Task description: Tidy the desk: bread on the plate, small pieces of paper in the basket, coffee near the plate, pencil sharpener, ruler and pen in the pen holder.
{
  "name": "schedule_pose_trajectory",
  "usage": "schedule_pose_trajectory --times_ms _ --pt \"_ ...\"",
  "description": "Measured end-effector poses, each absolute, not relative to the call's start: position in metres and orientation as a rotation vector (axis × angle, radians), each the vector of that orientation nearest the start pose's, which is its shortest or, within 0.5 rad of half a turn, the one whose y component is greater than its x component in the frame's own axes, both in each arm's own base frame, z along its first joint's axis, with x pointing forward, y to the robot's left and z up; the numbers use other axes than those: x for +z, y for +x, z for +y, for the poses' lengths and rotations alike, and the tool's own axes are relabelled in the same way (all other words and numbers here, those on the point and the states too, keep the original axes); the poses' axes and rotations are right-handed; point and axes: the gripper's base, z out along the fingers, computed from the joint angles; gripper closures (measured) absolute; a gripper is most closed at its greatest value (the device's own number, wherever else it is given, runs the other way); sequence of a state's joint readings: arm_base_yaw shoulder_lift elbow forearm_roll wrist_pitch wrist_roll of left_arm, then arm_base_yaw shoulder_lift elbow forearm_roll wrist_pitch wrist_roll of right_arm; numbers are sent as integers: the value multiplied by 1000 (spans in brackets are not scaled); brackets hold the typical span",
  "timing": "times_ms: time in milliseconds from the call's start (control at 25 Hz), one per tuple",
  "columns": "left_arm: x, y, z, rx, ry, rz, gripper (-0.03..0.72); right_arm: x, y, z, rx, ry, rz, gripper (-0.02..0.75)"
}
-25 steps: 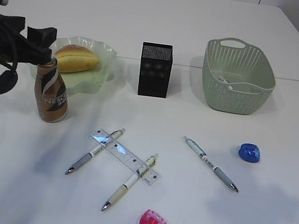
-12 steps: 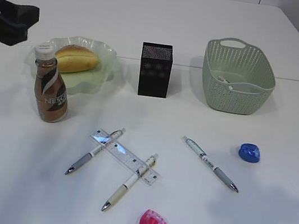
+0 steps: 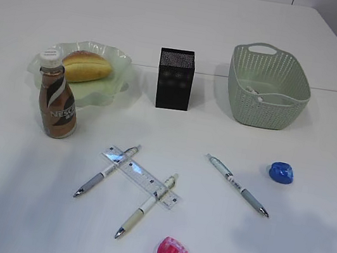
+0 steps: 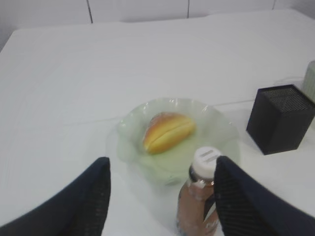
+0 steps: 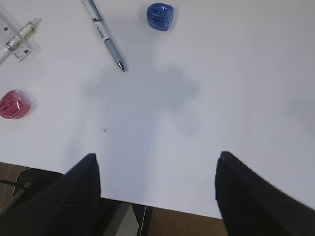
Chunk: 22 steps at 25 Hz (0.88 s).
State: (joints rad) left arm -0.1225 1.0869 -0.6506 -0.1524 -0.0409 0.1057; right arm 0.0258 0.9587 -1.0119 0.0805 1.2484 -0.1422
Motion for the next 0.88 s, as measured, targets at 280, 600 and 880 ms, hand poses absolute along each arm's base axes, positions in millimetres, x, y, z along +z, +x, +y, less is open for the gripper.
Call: schedule_pose_trajectory --times_ms 280,600,880 --pt "279 216 -14 -59 78 2159 229 352 155 11 81 -215 2665 173" --pt "268 204 -15 -83 81 2388 230 350 158 14 117 -211 2677 173" --pt "295 201 -16 -100 83 2509 246 336 177 16 157 -209 2760 173"
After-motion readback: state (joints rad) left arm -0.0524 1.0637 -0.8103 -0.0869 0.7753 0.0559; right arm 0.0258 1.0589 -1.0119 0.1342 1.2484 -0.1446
